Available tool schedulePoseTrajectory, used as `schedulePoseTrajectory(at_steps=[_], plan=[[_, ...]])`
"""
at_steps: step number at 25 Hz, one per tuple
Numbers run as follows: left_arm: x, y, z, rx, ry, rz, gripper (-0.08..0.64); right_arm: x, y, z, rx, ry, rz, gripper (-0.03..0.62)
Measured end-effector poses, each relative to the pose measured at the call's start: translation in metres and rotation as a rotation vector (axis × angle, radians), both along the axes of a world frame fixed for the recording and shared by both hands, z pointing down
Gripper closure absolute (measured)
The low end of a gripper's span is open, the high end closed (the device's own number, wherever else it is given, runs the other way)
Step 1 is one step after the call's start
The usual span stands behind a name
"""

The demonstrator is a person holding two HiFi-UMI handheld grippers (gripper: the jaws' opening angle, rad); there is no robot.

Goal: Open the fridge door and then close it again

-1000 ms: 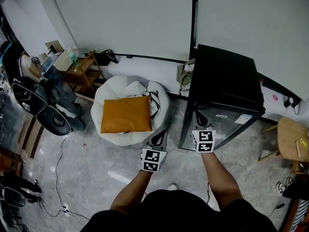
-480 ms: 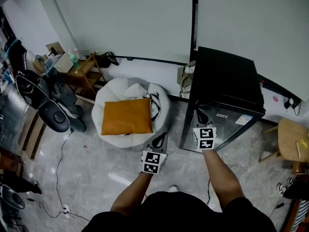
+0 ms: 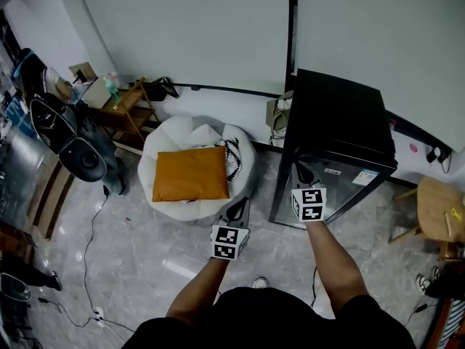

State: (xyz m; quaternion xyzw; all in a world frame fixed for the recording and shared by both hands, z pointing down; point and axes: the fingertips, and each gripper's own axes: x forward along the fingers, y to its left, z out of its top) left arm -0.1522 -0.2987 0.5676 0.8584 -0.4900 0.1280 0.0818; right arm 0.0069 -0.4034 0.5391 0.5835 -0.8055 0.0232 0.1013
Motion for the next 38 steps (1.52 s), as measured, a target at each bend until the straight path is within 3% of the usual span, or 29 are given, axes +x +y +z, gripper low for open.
schedulePoseTrajectory(at_steps=[10, 17, 29, 38], plan=[[0.005, 0.024, -0.013, 0.019, -0.009, 0.006, 0.540, 0.015, 0.057, -0.016, 0.052, 0.054, -0.049, 0.574], [0.034, 0.054, -0.024, 0.032, 0.000, 0.052, 0.540, 0.023, 0.128, -0.034, 0.100, 0.109, -0.078, 0.574], [0.094, 0.119, -0.037, 0.035, 0.058, 0.116, 0.540, 0.078, 0.252, -0.046, 0.081, 0.024, 0.024, 0.574], [0.128, 0.158, -0.044, 0.032, 0.069, 0.160, 0.540, 0.107, 0.306, -0.043, 0.057, 0.043, 0.062, 0.574]])
